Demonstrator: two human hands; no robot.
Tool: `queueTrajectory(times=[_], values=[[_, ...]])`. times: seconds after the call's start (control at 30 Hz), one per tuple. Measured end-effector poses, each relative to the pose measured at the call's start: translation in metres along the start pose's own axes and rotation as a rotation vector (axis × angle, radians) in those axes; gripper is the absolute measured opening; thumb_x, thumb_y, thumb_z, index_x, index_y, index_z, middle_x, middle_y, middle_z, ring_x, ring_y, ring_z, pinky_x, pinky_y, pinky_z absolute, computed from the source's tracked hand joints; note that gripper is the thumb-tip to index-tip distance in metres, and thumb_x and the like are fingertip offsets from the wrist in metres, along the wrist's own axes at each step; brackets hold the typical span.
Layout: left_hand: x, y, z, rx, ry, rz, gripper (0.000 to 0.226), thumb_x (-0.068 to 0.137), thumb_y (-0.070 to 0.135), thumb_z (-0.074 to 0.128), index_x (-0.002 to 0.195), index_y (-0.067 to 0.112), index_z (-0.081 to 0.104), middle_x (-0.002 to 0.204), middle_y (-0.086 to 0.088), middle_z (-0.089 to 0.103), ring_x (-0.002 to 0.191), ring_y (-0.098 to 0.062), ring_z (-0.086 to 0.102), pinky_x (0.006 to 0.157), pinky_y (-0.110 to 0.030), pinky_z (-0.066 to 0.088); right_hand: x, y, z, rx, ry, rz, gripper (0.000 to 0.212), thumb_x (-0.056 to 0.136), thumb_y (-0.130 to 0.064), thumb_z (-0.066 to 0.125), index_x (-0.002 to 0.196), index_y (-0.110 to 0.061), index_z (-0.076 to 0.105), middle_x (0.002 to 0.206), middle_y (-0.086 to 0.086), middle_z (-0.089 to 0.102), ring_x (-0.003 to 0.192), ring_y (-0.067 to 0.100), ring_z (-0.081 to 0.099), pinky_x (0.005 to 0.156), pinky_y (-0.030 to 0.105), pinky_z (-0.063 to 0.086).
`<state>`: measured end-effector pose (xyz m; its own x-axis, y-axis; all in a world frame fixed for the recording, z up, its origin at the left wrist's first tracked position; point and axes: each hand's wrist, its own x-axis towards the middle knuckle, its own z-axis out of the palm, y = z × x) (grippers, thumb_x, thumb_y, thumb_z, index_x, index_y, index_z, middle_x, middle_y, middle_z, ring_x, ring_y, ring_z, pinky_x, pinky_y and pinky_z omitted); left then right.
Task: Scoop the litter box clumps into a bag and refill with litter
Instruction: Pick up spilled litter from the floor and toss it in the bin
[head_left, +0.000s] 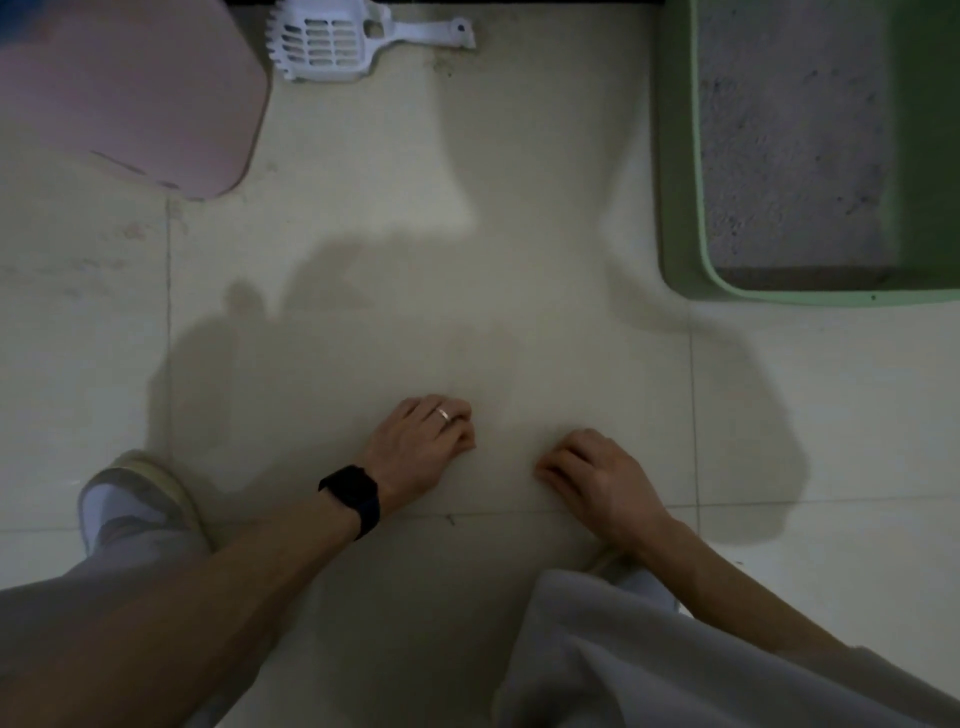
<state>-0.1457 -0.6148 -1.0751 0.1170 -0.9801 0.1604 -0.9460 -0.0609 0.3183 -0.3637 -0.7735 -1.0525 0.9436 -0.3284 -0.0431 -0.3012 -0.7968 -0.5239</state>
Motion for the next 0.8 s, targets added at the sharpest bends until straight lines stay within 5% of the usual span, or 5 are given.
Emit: queueTrajectory(times=[0.5, 0.8], values=[[-0.003, 0.006, -0.010, 0.007, -0.095, -0.068, 0.023, 0.093, 0.031, 0.052, 0.084, 0.015, 0.066, 0.101, -0.005, 0.064, 0.092, -0.021, 0.049, 0.074, -0.034, 0.035, 0.000, 0.001, 0.010, -0.114, -0.022, -0.389, 0.012, 0.097, -0.015, 0.062, 0.090, -0.008, 0.068, 0.085, 0.010, 0.061, 0.074, 0.028, 0.054, 0.061, 0.039, 0.046], [0.008, 0.002, -0.018, -0.026, -0.128, -0.256, 0.027, 0.091, 0.034, 0.049, 0.084, 0.015, 0.067, 0.102, -0.004, 0.062, 0.089, -0.022, 0.051, 0.072, -0.034, 0.037, 0.048, 0.005, -0.008, -0.097, -0.011, -0.245, 0.026, 0.102, -0.022, 0.049, 0.086, -0.007, 0.063, 0.081, 0.012, 0.056, 0.073, 0.031, 0.052, 0.064, 0.041, 0.045]])
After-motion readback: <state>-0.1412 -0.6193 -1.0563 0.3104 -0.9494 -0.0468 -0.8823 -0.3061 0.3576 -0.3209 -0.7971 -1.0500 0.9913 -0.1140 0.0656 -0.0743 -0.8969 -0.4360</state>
